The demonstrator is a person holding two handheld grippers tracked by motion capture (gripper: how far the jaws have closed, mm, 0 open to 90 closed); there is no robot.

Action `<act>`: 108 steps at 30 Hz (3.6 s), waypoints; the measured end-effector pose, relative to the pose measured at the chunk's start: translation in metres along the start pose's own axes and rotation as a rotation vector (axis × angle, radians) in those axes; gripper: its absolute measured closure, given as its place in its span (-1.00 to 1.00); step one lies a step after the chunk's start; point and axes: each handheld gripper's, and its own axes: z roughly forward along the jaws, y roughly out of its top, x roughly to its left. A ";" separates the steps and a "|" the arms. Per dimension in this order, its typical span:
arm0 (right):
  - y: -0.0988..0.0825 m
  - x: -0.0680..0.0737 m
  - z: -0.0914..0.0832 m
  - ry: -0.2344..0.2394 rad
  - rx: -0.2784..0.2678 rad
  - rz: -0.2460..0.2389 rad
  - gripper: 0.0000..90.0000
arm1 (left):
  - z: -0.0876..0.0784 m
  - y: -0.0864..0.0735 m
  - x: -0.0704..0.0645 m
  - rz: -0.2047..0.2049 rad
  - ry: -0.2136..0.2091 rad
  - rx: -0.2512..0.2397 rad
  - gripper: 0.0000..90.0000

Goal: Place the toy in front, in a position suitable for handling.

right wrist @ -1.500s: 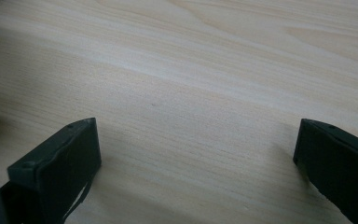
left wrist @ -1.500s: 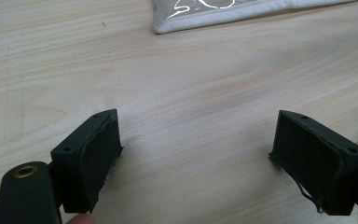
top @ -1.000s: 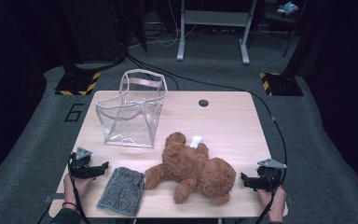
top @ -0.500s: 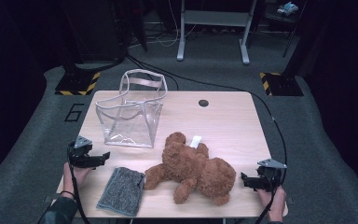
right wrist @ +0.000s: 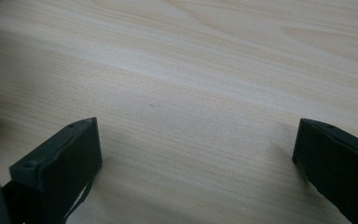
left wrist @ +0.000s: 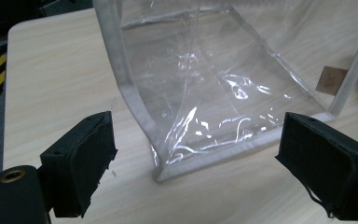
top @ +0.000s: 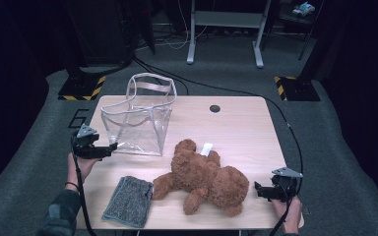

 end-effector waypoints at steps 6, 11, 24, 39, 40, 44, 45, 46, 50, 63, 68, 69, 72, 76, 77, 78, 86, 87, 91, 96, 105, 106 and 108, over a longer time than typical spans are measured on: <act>0.000 0.000 0.000 -0.001 0.000 0.001 -0.99 | -0.001 0.026 0.007 0.010 0.004 -0.028 -0.76; 0.000 0.000 0.000 -0.001 0.000 0.001 -0.99 | -0.004 0.041 0.012 -0.003 -0.007 -0.071 -0.76; 0.000 0.000 0.000 -0.001 0.000 0.001 -0.99 | 0.005 0.074 0.012 0.033 -0.003 -0.083 -0.67; 0.000 0.000 0.000 -0.002 0.001 0.004 -0.99 | 0.006 0.067 0.024 -0.047 0.138 -0.153 0.69; 0.000 0.000 0.000 -0.002 0.001 0.004 -0.99 | 0.007 0.067 0.025 -0.052 0.138 -0.155 0.69; 0.000 0.000 0.000 -0.003 0.002 0.007 -0.99 | 0.009 0.067 0.023 -0.046 0.171 -0.148 0.80; 0.000 0.000 0.000 -0.003 0.002 0.007 -0.99 | 0.009 0.067 0.023 -0.046 0.171 -0.148 0.81; 0.000 0.000 0.000 -0.003 0.002 0.007 -0.99 | 0.009 0.067 0.023 -0.046 0.173 -0.154 0.81; 0.000 0.000 0.000 -0.003 0.002 0.007 -0.99 | 0.008 0.066 0.024 -0.037 0.174 -0.155 0.83; 0.000 0.000 0.000 -0.003 0.002 0.007 -0.99 | -0.005 0.061 0.028 -0.040 0.165 -0.146 0.84; 0.000 0.000 0.000 -0.003 0.002 0.007 -0.99 | -0.011 0.069 0.024 -0.029 0.149 -0.140 0.24; 0.000 0.000 0.000 -0.003 0.002 0.007 -0.99 | -0.014 0.072 0.023 -0.026 0.151 -0.151 0.12; 0.000 0.000 0.000 -0.003 0.002 0.007 -0.99 | -0.025 0.085 0.019 -0.004 0.160 -0.171 -0.15; 0.000 0.000 0.000 -0.003 0.002 0.008 -0.99 | -0.034 0.105 0.014 0.015 0.157 -0.189 -0.32; 0.000 0.000 0.000 -0.003 0.001 0.007 -0.99 | -0.035 0.110 0.013 0.022 0.162 -0.194 -0.34; 0.000 0.000 0.000 -0.003 0.002 0.007 -0.99 | -0.035 0.115 0.012 0.025 0.158 -0.191 -0.34; 0.000 0.000 0.000 -0.002 0.002 0.007 -0.99 | -0.004 0.149 -0.005 0.097 0.132 -0.080 -0.37; 0.000 0.000 0.000 -0.002 0.002 0.007 -0.99 | 0.002 0.152 -0.007 0.102 0.132 -0.065 -0.37; 0.000 0.000 0.000 -0.002 0.002 0.006 -0.99 | 0.022 0.157 -0.016 0.122 0.121 -0.014 -0.37; 0.000 0.000 0.000 0.000 0.001 0.006 -0.98 | 0.039 0.161 -0.024 0.148 0.118 0.027 -0.20; 0.000 0.000 0.000 0.000 0.001 0.005 -0.98 | 0.064 0.161 -0.028 0.119 0.167 0.131 0.67; 0.000 0.000 0.000 0.000 0.001 0.005 -0.98 | 0.064 0.161 -0.028 0.119 0.167 0.131 0.75; 0.000 0.000 0.000 0.000 0.001 0.005 -0.98 | 0.064 0.161 -0.029 0.123 0.183 0.129 0.88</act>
